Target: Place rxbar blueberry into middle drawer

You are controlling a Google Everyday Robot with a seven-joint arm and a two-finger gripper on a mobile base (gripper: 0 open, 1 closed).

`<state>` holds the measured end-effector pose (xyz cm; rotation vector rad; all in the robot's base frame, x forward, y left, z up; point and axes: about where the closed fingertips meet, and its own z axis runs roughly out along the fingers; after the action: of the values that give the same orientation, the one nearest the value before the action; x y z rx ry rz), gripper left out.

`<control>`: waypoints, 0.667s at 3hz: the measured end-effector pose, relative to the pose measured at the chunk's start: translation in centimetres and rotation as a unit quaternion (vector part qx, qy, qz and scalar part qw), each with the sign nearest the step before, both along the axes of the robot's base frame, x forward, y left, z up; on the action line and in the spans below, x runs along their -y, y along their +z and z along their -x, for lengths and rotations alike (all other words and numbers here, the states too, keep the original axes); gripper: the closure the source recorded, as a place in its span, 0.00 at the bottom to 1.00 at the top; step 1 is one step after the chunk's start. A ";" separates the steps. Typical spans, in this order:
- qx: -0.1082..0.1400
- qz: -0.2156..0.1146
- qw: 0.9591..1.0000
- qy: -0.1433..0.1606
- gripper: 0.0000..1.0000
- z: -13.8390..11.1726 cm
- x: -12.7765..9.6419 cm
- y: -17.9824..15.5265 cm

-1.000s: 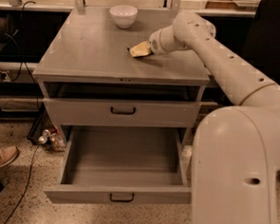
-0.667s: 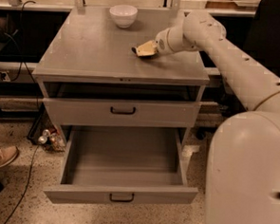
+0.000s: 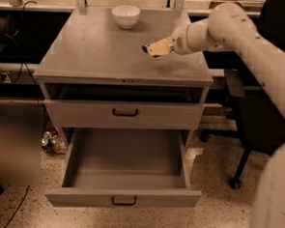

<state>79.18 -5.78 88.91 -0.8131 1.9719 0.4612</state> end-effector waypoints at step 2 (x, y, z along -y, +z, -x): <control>-0.041 0.016 0.997 0.061 1.00 5.6 0.7 0.0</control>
Offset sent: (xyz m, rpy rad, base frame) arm -0.0294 -0.0105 0.0146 -0.0002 0.0052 0.0442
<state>73.61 -6.46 88.95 -0.9513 2.0163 0.5429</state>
